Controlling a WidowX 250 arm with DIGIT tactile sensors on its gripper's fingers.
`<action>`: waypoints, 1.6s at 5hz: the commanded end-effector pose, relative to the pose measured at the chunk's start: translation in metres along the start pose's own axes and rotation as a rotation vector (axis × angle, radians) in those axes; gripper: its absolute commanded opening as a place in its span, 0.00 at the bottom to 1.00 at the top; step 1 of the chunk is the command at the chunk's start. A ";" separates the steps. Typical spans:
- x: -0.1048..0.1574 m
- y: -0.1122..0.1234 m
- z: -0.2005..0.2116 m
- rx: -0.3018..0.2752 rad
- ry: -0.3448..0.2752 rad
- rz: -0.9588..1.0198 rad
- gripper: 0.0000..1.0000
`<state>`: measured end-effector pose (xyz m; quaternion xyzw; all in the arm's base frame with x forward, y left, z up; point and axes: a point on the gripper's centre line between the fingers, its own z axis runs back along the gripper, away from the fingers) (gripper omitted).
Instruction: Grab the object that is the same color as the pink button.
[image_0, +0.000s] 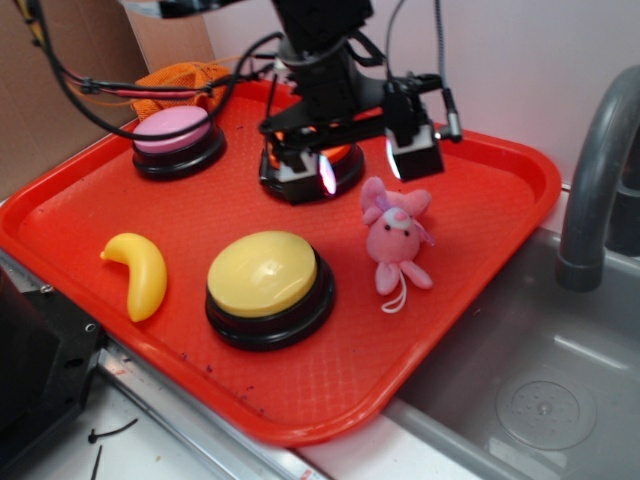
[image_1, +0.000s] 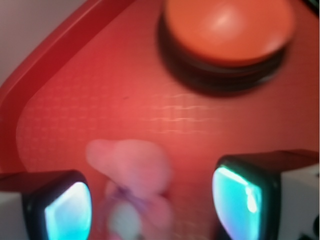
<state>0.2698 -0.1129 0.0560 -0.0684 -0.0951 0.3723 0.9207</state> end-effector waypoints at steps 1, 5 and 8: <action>0.004 -0.026 -0.021 -0.025 0.021 -0.064 1.00; 0.022 -0.013 0.025 0.071 0.064 -0.292 0.00; 0.048 0.046 0.132 0.164 0.086 -0.410 0.00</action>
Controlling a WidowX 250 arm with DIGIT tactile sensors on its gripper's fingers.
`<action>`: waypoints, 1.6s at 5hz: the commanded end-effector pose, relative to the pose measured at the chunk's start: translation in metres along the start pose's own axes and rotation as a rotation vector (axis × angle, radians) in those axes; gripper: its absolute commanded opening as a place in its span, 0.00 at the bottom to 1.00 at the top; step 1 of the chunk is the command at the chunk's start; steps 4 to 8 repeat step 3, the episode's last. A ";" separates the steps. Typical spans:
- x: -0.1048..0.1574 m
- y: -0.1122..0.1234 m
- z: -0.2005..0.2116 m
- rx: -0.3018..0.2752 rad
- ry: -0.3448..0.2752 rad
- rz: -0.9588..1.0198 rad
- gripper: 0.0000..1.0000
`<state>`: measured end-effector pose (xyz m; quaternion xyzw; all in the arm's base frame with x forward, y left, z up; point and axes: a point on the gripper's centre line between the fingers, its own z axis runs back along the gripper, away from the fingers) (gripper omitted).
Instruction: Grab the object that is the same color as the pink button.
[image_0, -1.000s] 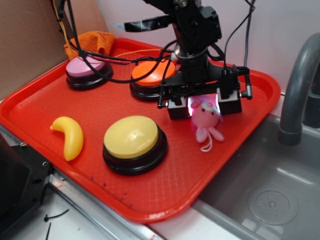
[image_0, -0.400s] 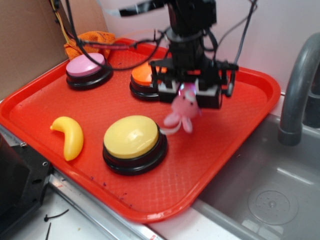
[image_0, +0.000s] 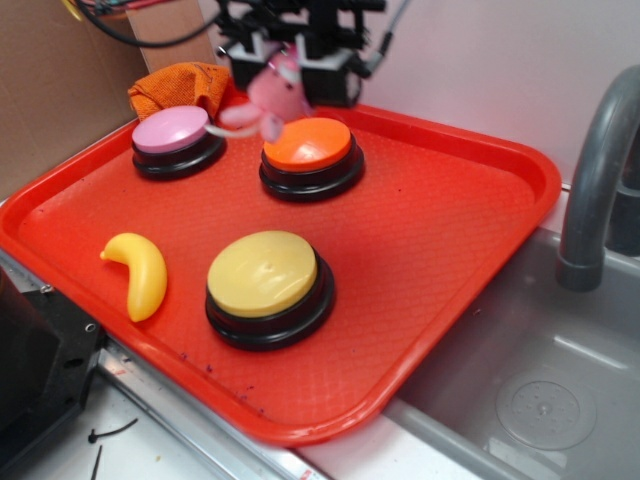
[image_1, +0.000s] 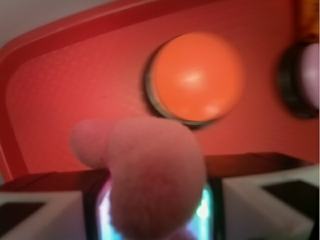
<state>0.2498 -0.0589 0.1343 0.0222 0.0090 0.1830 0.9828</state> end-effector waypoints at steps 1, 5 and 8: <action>-0.015 0.049 0.068 -0.084 -0.122 0.011 0.00; -0.017 0.053 0.066 -0.030 -0.093 -0.011 0.00; -0.017 0.053 0.066 -0.030 -0.093 -0.011 0.00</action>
